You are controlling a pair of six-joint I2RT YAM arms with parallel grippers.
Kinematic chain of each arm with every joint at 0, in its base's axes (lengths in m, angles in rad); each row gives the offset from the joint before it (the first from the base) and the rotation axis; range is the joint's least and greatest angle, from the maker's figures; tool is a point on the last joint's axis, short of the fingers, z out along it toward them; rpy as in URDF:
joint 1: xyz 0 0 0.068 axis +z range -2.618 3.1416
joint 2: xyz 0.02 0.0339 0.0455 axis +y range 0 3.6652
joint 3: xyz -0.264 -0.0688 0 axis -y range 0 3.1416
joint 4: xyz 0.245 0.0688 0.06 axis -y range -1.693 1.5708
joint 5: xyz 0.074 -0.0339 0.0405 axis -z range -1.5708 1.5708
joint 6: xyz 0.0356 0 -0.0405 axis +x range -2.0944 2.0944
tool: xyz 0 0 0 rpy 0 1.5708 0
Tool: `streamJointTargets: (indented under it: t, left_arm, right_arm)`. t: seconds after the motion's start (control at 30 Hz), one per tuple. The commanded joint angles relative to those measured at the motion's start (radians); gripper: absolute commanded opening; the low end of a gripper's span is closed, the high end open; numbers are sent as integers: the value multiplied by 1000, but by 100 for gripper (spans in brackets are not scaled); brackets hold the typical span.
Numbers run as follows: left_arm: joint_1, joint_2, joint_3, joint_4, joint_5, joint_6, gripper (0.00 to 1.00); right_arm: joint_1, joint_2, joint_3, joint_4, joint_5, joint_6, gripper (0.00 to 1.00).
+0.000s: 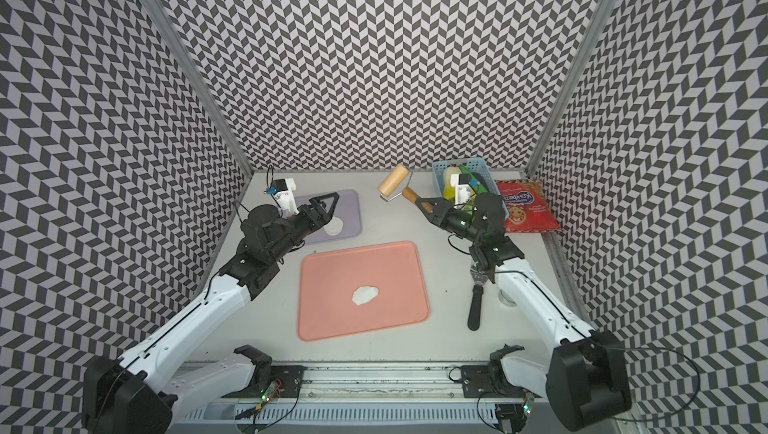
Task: Roll out the dumpling wrappers from the dough
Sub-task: Adjust the work surface at the center of the board.
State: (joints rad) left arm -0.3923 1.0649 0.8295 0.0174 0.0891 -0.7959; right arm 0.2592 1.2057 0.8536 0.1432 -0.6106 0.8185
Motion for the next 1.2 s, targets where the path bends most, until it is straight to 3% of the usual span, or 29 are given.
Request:
streamJointTargets:
  t: [0.0,0.1,0.2,0.47,1.03,1.17]
  left_arm:
    - [52,-4,14,-442,-166,56,77]
    - [138,18,-42,-568,-200,8,78]
    - [199,44,-124,-579,-163,-34,79]
    - [216,166,-235,-544,-138,-65,71]
    - [194,299,-281,-412,16,72,31]
    - [157,353,-236,-379,34,92,15]
  right_arm:
    - [-9,-51,4,-81,14,-167,0]
    - [-12,-56,5,-119,-2,-215,0]
    - [-12,-55,15,-162,-6,-247,0]
    - [-12,-75,15,-267,-5,-298,0]
    - [-10,-49,38,-453,-4,-412,0]
    - [5,-35,42,-471,-11,-430,0]
